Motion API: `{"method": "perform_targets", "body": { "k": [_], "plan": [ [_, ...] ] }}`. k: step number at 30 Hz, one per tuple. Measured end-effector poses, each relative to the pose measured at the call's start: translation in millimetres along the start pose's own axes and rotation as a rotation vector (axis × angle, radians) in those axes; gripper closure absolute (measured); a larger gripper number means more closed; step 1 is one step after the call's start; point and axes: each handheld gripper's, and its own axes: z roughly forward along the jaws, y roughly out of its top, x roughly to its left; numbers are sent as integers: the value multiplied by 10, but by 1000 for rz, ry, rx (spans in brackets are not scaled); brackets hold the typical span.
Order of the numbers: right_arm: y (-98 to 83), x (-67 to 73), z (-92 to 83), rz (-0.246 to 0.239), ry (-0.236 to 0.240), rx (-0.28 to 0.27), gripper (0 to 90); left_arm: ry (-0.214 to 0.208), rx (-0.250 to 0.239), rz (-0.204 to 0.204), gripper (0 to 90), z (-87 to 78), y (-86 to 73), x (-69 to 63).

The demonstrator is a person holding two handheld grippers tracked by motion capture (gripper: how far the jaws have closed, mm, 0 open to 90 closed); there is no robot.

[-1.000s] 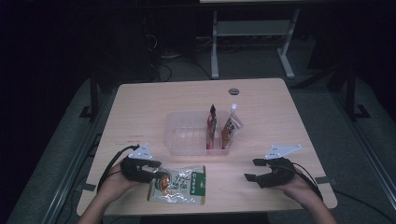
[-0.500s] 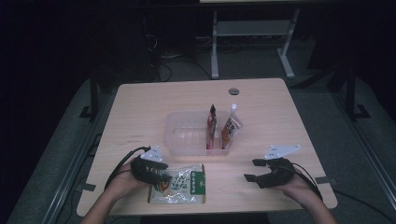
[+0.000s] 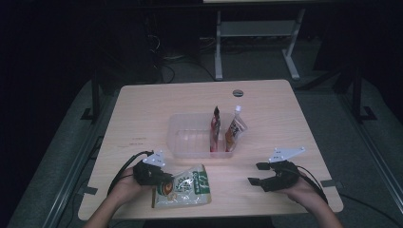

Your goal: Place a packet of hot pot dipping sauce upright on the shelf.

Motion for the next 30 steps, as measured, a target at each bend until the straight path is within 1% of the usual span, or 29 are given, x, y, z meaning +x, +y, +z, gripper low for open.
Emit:
{"method": "perform_targets", "body": {
  "k": [1, 2, 3, 4, 5, 7, 8, 9, 10, 11, 14, 17, 18, 20, 23, 27, 28, 30],
  "plan": [
    [-1, 4, 1, -3, 6, 0, 316, -11, -11, -9, 891, -6, -11, 5],
    [-1, 12, 1, 0, 10, 2, 316, -14, -17, -9, 896, -15, -20, 11],
    [-4, 12, 5, -3, 15, 0, 316, -16, -31, -19, 899, -18, -26, 5],
    [-5, 16, 7, -2, 18, -1, 315, -25, -36, -21, 900, -28, -28, 12],
    [-4, 17, 9, -1, 17, -2, 313, -33, -51, -33, 900, -36, -32, 14],
    [10, 14, 13, 24, 22, 4, 295, -43, -76, -43, 900, -66, -31, 16],
    [21, 14, 12, 28, 24, -2, 295, -45, -94, -48, 900, -83, -27, 12],
    [31, 17, 11, 29, 26, -9, 308, -50, -102, -45, 900, -107, -22, 14],
    [42, 18, 13, 23, 42, -17, 322, -51, -110, -44, 900, -130, -15, 14],
    [52, 32, 13, 26, 46, -19, 314, -51, -119, -38, 900, -153, -7, 12],
    [73, 68, 40, 23, 64, -18, 298, -60, -151, -41, 900, -208, 14, -21],
    [107, 111, 74, 23, 89, -15, 283, -69, -168, -22, 900, -236, 42, -69],
    [130, 133, 89, 24, 104, -6, 276, -69, -168, -22, 900, -236, 42, -69],
    [165, 158, 114, 24, 130, -3, 275, -83, -181, -7, 900, -243, 70, -110],
    [216, 206, 153, 8, 152, -19, 321, -98, -194, 14, 900, -252, 111, -150],
    [285, 228, 217, 2, 196, -25, 381, -119, -214, 30, 900, -255, 170, -198],
    [302, 230, 237, 7, 209, -28, 394, -127, -216, 31, 900, -255, 183, -213],
    [335, 238, 272, 4, 231, -33, 416, -131, -224, 42, 900, -254, 206, -241]
  ]
}}
